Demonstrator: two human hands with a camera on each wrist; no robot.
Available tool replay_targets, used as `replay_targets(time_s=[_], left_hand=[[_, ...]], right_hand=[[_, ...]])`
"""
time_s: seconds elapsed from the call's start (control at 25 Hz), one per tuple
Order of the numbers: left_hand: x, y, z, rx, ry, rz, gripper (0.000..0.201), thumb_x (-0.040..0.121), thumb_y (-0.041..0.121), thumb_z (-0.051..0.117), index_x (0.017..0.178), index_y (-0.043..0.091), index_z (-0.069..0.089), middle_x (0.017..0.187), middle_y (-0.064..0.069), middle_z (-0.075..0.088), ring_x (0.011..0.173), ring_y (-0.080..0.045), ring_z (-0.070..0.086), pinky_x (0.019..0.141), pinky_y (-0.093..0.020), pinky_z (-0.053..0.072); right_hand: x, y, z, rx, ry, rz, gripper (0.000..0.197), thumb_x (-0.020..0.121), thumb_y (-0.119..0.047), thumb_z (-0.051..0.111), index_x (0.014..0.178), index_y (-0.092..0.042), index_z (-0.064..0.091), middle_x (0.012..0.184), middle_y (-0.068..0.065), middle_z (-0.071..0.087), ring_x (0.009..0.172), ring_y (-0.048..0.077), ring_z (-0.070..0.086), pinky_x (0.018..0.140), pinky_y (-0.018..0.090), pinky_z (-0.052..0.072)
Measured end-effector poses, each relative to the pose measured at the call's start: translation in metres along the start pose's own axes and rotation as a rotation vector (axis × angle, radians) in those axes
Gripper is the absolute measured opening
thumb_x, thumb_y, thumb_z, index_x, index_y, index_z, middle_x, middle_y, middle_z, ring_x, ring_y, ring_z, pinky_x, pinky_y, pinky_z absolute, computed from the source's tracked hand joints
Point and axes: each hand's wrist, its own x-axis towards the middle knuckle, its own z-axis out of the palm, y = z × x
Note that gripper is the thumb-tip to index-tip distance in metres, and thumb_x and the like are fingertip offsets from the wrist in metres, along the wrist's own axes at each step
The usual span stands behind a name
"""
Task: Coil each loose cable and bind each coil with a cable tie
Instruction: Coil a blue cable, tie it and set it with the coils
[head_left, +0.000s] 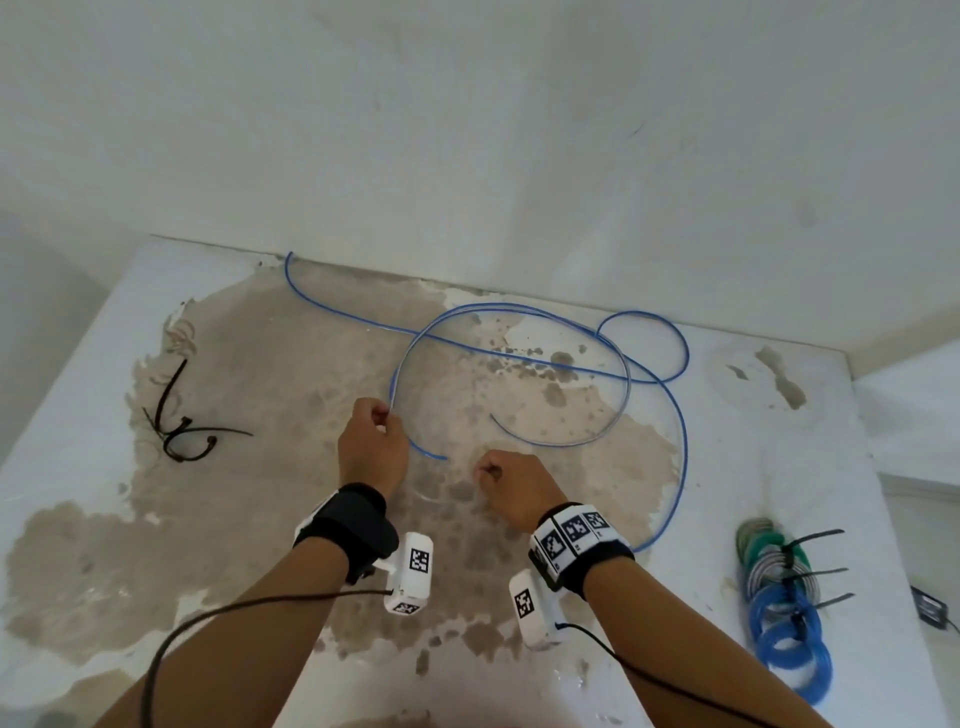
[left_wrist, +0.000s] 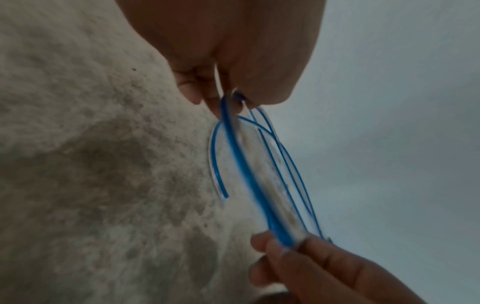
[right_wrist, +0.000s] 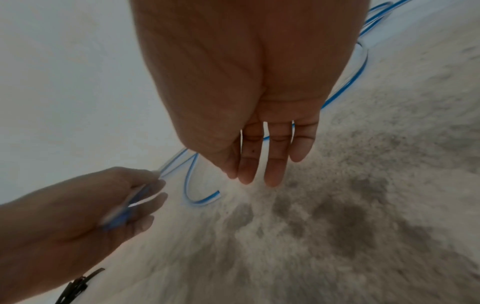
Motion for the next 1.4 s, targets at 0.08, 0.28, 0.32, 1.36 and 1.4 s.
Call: replay_targets(time_s=[0.08,0.28,0.32,1.36,1.4], left_hand=[[-0.01,0.007,0.002,-0.209,0.003,0.045,0.008,0.097,0.019,0.059,0.105,0.019,0.058,0.094,-0.003,0.067,0.082,-0.023,0.067,0.074,-0.041,0.053],[-0.065,0.03,0.008,-0.391,-0.295,0.266,0.046,0.09,0.021,0.074,0.129,0.024,0.051,0.093,-0.003,0.068,0.076,-0.019,0.068,0.07,-0.029,0.057],[-0.076,0.036,0.012,-0.393,-0.351,0.316,0.048,0.089,0.021,0.074,0.131,0.022,0.049,0.094,-0.003,0.069,0.076,-0.017,0.067,0.067,-0.026,0.055],[-0.058,0.159,0.03,-0.231,-0.552,0.526,0.029,0.099,0.025,0.06,0.126,0.034,0.054,0.12,0.006,0.062,0.079,-0.005,0.064,0.07,-0.018,0.05],[-0.053,0.151,0.031,-0.166,-0.527,0.503,0.037,0.099,0.022,0.061,0.133,0.029,0.05,0.127,0.002,0.058,0.08,-0.003,0.061,0.07,-0.014,0.048]], right_hand=[[0.001,-0.01,-0.009,0.11,0.103,-0.009,0.021,0.103,-0.031,0.05,0.102,-0.02,0.067,0.097,0.0,0.072,0.088,0.018,0.065,0.083,0.034,0.052],[0.005,-0.057,-0.043,0.586,0.066,0.002,0.034,0.101,-0.053,0.049,0.113,-0.026,0.065,0.101,-0.005,0.074,0.082,0.011,0.07,0.078,0.03,0.051],[0.006,-0.061,-0.048,0.597,0.055,-0.021,0.031,0.1,-0.052,0.052,0.11,-0.027,0.066,0.102,-0.002,0.074,0.078,0.011,0.069,0.079,0.034,0.054],[-0.038,-0.007,-0.143,0.313,0.294,-0.108,0.03,0.097,-0.05,0.06,0.074,-0.031,0.069,0.067,-0.003,0.071,0.056,0.004,0.064,0.061,0.033,0.053],[-0.034,-0.007,-0.15,0.356,0.354,-0.137,0.031,0.098,-0.048,0.06,0.075,-0.031,0.071,0.065,-0.003,0.07,0.052,0.002,0.059,0.062,0.032,0.049]])
